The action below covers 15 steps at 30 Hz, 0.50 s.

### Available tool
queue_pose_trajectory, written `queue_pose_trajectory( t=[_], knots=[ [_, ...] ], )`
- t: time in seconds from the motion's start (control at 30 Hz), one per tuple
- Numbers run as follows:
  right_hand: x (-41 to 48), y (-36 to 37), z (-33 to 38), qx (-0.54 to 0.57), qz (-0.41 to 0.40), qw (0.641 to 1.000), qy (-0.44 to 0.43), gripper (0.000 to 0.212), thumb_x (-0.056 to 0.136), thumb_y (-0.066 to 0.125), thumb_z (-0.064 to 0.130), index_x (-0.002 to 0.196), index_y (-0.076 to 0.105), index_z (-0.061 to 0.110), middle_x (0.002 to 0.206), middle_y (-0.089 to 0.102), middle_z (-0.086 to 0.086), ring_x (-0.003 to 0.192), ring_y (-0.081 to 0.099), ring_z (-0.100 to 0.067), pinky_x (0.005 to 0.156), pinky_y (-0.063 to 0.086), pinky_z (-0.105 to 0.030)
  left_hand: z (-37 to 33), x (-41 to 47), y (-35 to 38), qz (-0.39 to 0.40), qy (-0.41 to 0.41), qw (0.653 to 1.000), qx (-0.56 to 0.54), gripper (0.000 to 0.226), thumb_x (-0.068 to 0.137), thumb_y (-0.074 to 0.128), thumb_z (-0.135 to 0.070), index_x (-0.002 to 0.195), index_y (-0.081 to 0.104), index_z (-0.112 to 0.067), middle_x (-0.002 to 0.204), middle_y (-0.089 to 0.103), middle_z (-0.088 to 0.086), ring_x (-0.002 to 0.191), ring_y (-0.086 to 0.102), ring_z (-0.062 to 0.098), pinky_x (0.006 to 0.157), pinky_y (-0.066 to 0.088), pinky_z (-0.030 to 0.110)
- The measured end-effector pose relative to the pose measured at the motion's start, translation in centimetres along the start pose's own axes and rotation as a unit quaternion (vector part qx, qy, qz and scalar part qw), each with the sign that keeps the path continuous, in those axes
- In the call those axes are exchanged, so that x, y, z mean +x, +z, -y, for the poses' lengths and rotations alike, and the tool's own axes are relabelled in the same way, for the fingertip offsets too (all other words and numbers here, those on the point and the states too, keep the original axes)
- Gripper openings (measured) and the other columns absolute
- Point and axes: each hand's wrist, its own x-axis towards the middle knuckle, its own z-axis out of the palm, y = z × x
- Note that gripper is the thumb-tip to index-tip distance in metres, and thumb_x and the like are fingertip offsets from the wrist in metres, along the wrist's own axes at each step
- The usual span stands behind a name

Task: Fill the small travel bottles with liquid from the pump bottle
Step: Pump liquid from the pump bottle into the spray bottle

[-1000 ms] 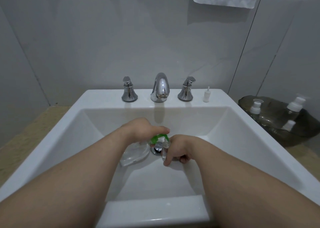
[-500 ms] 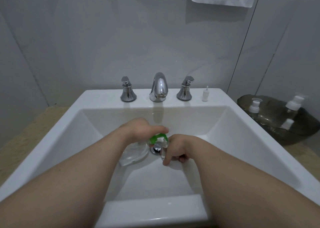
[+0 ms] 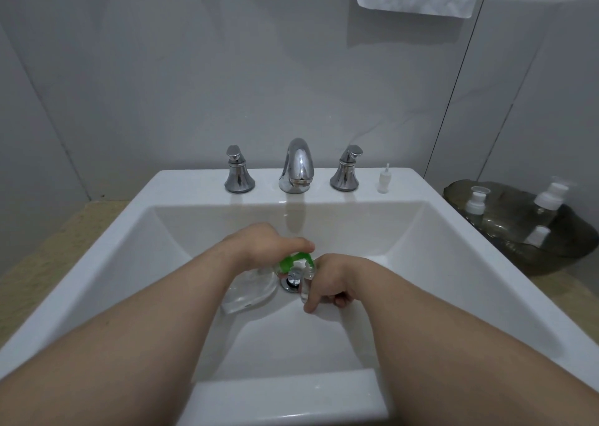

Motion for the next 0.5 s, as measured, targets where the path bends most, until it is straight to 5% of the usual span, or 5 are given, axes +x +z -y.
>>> queue_pose_trajectory(
  t=[0.5],
  knots=[
    [0.16, 0.09, -0.01, 0.006, 0.004, 1.0, -0.01, 0.025, 0.076, 0.083, 0.006, 0.087, 0.063, 0.016, 0.072, 0.049, -0.007, 0.077, 0.044, -0.026, 0.055, 0.036, -0.031, -0.24, 0.01, -0.04, 0.0, 0.01, 1.0, -0.014, 0.045, 0.069, 0.071, -0.059, 0.06, 0.068, -0.015, 0.061, 0.061, 0.001, 0.057, 0.048, 0.021, 0.06, 0.04, 0.03]
  ],
)
